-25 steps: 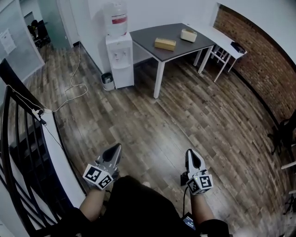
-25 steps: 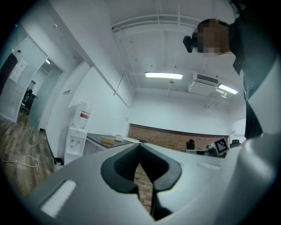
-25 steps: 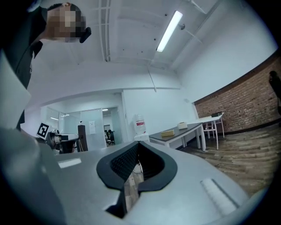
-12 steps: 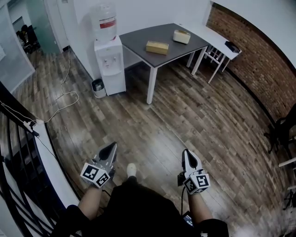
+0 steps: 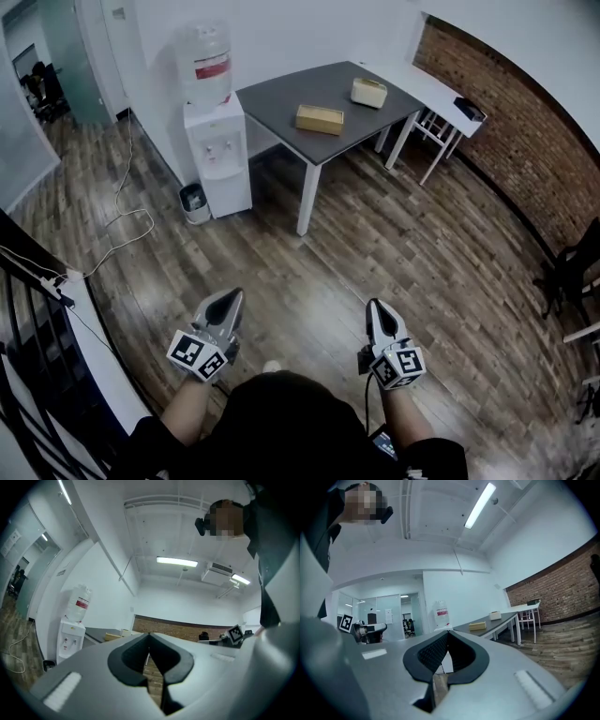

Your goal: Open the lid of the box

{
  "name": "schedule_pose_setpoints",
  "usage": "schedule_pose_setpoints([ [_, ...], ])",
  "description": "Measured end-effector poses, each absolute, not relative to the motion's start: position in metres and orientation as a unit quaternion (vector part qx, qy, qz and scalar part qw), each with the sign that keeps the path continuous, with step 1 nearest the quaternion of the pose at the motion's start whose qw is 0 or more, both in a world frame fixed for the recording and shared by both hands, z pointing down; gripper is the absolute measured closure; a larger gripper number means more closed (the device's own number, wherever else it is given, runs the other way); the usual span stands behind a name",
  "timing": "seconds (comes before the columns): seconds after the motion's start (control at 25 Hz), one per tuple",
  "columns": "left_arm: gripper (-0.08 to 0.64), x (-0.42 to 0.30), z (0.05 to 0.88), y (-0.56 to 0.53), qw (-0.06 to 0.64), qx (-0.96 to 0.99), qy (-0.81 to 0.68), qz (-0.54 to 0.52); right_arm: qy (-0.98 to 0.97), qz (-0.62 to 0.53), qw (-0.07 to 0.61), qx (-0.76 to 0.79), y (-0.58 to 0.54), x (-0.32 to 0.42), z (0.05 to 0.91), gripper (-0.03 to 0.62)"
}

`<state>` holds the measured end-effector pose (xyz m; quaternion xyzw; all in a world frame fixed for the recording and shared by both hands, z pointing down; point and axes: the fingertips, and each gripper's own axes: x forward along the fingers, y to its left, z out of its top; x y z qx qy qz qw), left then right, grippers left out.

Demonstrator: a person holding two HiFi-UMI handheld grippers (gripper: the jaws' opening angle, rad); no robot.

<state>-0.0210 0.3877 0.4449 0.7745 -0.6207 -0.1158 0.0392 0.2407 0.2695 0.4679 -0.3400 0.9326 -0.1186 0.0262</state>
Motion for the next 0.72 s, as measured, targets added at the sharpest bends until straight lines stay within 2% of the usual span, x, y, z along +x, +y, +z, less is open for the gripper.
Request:
schedule_pose_setpoints([
  [0.32, 0.56, -0.057, 0.449, 0.36, 0.03, 0.777, -0.621, -0.097, 0.931, -0.107, 0.012, -0.349, 0.244, 0.203, 0.469, 0.591],
  [0.56, 0.561, -0.067, 0.458, 0.323, 0.058, 0.777, -0.618, -0.106, 0.931, -0.109, 0.009, -0.349, 0.215, 0.181, 0.477, 0.591],
  [0.72, 0.561, -0.073, 0.459, 0.3, 0.052, 0.771, -0.627, -0.104, 0.931, -0.121, 0.008, -0.343, 0.184, 0.175, 0.488, 0.591],
])
